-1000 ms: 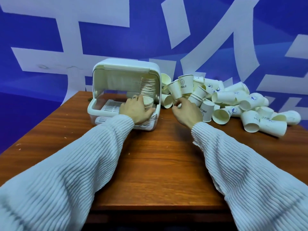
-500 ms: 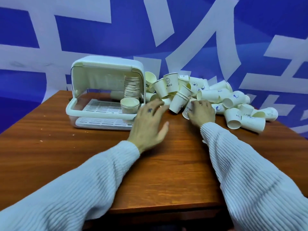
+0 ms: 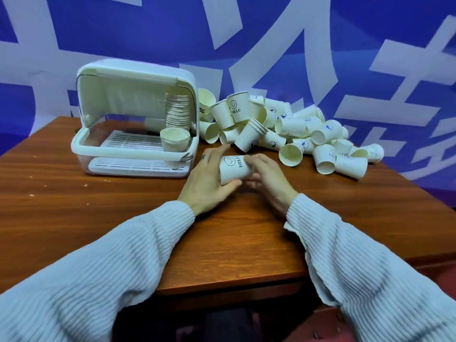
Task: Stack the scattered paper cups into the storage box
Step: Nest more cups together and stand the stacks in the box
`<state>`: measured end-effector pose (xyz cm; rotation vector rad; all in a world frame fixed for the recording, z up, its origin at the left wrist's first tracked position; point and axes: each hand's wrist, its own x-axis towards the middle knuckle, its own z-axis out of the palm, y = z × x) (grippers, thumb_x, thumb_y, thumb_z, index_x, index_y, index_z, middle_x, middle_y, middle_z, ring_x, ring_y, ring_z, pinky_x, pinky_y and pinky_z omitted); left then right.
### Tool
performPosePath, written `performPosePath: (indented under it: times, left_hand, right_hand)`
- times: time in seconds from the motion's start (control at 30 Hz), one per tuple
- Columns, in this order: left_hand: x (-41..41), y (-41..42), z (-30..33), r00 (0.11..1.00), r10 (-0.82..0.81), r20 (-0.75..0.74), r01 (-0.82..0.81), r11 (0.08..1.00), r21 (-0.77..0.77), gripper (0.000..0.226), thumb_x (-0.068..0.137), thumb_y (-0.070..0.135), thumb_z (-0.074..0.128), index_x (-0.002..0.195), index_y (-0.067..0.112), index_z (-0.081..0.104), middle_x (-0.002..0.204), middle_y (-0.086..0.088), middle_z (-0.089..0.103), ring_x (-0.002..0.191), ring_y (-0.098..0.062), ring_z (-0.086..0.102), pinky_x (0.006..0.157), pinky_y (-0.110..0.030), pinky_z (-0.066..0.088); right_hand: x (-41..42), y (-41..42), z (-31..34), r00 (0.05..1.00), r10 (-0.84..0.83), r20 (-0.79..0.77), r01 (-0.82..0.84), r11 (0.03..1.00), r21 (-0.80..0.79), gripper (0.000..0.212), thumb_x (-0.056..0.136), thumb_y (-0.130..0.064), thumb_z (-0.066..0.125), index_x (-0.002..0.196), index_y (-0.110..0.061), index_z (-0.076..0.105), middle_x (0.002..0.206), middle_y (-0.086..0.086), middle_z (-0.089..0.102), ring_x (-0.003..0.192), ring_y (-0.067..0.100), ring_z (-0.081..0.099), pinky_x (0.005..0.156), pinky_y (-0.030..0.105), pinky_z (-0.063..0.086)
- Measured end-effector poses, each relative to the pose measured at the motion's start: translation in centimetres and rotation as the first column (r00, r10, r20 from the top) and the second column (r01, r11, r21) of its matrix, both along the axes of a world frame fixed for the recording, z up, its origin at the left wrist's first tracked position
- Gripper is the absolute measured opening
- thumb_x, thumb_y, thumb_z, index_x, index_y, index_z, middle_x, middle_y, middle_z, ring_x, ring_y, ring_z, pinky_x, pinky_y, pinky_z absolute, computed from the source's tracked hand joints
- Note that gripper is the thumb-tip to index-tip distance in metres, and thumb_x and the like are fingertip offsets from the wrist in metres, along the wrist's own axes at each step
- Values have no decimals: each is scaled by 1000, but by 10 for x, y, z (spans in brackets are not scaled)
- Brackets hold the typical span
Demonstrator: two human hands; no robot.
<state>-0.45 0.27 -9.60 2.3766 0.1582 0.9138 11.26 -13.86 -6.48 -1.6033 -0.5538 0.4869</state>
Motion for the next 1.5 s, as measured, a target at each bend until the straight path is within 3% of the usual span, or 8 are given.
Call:
performPosePath:
  times: [0.17,0.27,0.37,0.6,0.77,0.97,1.17,1.5]
  left_hand:
    - [-5,-1,1,995,76,-60,-81,994,-78,85,79,51,82,142,20,35,137,-2,54,125,-23,55,102,-40,46]
    - [-6,-4,1,994,55,-93,-60,997,-48,81,79,55,80,139,20,39,135,-1,55,121,-23,57,99,-40,47]
    - [-8,-5,2,994,25,-106,-27,999,-21,79,80,59,77,139,21,40,134,0,53,119,-22,57,97,-44,49]
    - [-12,-4,12,997,70,-22,-71,993,-95,87,87,63,66,154,19,33,152,-6,46,139,-23,45,111,-38,38]
    - [-23,3,29,987,137,87,-128,986,-105,79,96,62,42,160,19,26,161,-9,39,148,-25,35,118,-46,34]
    - [-57,49,61,867,437,241,-357,880,-313,65,92,54,50,137,8,37,134,-13,53,122,-33,52,93,-38,38]
    - [-93,96,70,784,554,279,-470,824,-315,57,100,52,52,142,16,41,140,-7,45,131,-21,44,100,-30,31]
    - [-98,118,68,872,456,178,-444,890,-105,60,103,56,48,155,27,39,147,-5,43,135,-24,45,109,-44,40]
  right_hand:
    - [59,-18,-1,710,-312,632,554,801,-227,26,96,-37,60,116,-28,74,148,9,53,139,26,46,110,38,38]
    - [96,-31,-2,707,-118,697,613,593,-522,50,96,-32,57,146,-31,55,172,13,13,158,33,9,126,45,13]
    - [113,-39,-5,736,-33,677,599,499,-626,52,97,-27,54,148,-14,51,162,15,36,150,37,27,119,48,29]
    - [88,-42,12,517,-410,751,719,685,-121,30,95,-18,58,120,-13,74,123,11,72,116,33,64,93,38,48]
    - [48,-11,43,671,-420,611,485,872,68,20,88,-8,64,102,-20,70,97,-5,72,93,13,68,83,30,54]
    - [-4,62,77,759,-358,544,279,934,225,23,85,-5,62,104,-16,70,98,-4,71,60,1,68,64,30,59]
    - [-27,135,88,723,-214,657,249,968,42,25,84,-16,60,105,-24,71,101,-1,76,88,23,72,85,40,59]
    - [-38,168,63,582,193,790,346,821,-455,22,89,-13,57,107,-20,68,113,11,69,111,37,63,92,44,53]
